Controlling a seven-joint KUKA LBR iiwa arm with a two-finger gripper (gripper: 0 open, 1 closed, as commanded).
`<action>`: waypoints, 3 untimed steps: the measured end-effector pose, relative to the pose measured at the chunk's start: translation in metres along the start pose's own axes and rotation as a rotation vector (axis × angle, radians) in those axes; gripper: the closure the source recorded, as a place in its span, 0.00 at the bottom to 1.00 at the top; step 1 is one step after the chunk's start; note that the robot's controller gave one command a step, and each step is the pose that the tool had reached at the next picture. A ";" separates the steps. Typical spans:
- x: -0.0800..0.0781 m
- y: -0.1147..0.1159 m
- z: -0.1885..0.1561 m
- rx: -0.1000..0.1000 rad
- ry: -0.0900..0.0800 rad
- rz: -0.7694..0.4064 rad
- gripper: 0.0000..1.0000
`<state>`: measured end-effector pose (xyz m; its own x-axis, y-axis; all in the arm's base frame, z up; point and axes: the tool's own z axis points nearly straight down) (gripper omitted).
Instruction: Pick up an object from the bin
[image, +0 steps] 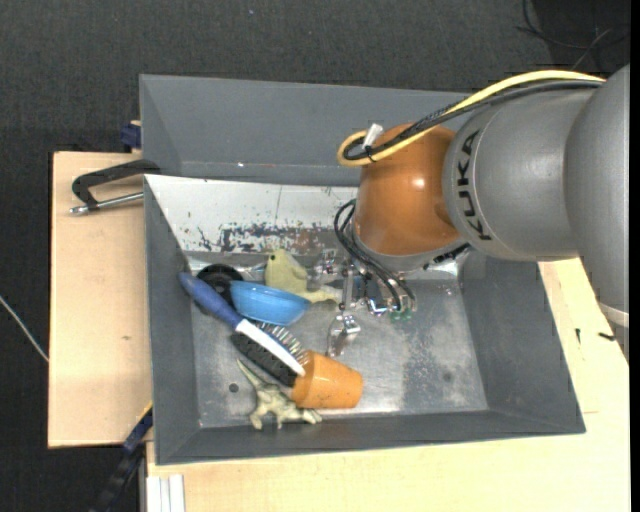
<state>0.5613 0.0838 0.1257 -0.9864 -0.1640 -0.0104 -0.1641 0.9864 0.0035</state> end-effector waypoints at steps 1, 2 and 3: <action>-0.053 0.053 0.051 0.010 0.007 0.005 0.00; -0.059 0.053 0.044 0.005 -0.022 0.006 1.00; -0.030 0.029 -0.134 0.003 -0.005 -0.116 1.00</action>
Offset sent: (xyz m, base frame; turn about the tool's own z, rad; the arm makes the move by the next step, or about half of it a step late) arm 0.0399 0.0625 -0.0557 0.0062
